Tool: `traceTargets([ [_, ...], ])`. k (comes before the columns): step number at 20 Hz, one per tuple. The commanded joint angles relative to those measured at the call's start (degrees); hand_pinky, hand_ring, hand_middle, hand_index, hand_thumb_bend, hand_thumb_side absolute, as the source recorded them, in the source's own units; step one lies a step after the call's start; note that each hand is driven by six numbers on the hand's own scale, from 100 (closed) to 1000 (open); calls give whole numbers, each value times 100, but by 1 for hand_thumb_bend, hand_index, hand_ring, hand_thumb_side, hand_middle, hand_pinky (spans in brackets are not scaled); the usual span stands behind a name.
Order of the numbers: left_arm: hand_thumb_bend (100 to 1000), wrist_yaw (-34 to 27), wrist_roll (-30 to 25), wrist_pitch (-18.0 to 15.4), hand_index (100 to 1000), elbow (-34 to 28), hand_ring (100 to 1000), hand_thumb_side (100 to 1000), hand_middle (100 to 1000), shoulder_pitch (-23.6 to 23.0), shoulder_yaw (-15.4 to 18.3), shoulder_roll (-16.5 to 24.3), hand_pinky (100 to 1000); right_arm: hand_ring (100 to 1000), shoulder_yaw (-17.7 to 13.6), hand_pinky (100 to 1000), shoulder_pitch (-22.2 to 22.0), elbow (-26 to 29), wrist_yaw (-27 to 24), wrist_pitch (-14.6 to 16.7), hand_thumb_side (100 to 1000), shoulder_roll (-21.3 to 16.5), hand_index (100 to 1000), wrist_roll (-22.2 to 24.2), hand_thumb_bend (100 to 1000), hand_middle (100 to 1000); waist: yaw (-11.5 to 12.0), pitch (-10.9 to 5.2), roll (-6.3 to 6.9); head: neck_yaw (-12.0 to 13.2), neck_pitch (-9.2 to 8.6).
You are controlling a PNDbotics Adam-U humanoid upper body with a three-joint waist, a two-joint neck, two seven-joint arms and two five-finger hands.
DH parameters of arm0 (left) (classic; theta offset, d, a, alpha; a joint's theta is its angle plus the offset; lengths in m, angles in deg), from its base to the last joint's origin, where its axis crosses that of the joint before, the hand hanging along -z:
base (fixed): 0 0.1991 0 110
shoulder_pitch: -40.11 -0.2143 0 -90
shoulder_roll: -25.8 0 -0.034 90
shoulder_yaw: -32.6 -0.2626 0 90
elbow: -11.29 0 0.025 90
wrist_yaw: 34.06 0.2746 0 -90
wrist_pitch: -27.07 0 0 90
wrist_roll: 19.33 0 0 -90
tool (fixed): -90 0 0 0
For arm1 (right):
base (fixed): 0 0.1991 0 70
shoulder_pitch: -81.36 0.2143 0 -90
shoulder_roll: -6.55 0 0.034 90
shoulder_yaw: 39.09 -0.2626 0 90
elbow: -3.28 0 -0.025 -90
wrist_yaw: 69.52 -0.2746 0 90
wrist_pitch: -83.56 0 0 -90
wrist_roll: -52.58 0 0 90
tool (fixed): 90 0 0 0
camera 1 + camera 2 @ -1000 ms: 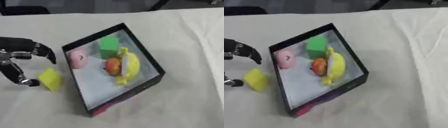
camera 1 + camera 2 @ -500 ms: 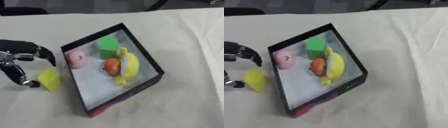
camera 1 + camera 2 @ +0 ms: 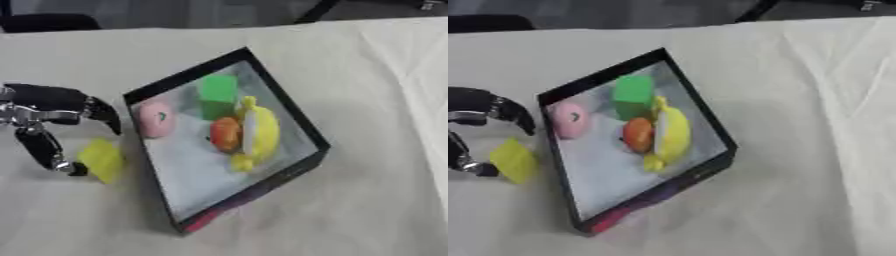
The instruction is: Pick up objects on the table and place them in the box.
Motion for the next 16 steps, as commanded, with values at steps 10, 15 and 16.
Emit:
traceTargets([
  [10, 167, -282, -58, -638, 601, -369, 673, 100, 544, 215, 251, 40, 715, 718, -55, 904, 36, 66, 67, -29, 540, -119, 804, -8, 100, 683, 9, -40, -60, 0, -58],
  [15, 187, -910, 218, -343, 597, -1203, 663, 100, 546, 843, 594, 20, 718, 717, -38, 903, 45, 63, 51, -41, 539, -146, 803, -14, 100, 682, 19, -95, -34, 6, -28],
  [16, 187, -1003, 199, -272, 597, -1207, 664, 100, 547, 1125, 577, -78, 720, 717, -6, 903, 65, 64, 41, -50, 539, -151, 802, 8, 100, 682, 6, -115, -24, 32, -22],
])
